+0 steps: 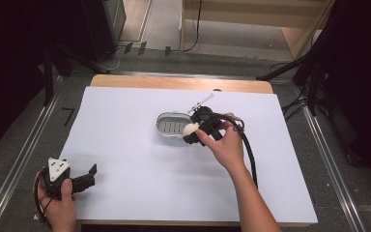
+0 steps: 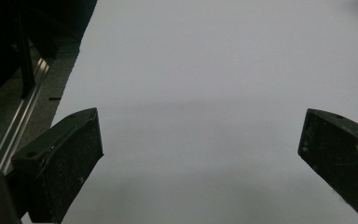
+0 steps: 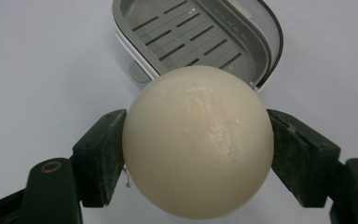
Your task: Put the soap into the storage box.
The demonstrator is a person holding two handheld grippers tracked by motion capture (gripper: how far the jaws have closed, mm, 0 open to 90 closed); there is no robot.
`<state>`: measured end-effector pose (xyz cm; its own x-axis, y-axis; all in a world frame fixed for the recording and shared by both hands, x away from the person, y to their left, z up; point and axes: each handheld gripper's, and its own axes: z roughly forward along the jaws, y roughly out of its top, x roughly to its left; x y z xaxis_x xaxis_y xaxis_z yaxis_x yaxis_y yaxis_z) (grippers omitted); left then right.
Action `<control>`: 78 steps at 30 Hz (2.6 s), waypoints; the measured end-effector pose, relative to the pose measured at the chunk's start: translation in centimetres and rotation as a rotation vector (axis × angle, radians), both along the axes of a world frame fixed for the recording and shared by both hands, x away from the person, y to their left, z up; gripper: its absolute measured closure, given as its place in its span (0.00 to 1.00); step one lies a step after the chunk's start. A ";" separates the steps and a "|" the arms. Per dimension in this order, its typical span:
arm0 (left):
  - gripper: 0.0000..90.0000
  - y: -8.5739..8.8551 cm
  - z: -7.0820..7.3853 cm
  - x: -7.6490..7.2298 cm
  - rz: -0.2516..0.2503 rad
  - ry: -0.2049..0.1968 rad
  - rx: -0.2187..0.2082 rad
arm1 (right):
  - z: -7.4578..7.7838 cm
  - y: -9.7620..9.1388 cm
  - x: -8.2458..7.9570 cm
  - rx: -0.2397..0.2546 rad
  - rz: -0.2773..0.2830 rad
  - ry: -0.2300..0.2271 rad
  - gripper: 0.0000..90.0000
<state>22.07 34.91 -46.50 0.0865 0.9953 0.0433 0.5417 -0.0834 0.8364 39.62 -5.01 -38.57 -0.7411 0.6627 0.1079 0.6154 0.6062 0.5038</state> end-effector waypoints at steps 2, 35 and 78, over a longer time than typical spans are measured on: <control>0.00 0.0 0.0 0.0 0.000 0.000 -0.002 | 0.0 0.2 0.1 -0.001 0.001 -0.001 0.28; 0.00 0.1 0.0 0.0 0.000 0.002 -0.010 | -0.4 4.5 3.6 -0.015 -0.025 0.019 0.28; 0.00 0.1 0.0 0.0 0.005 0.008 -0.007 | -2.2 5.7 4.9 0.033 -0.113 0.057 0.22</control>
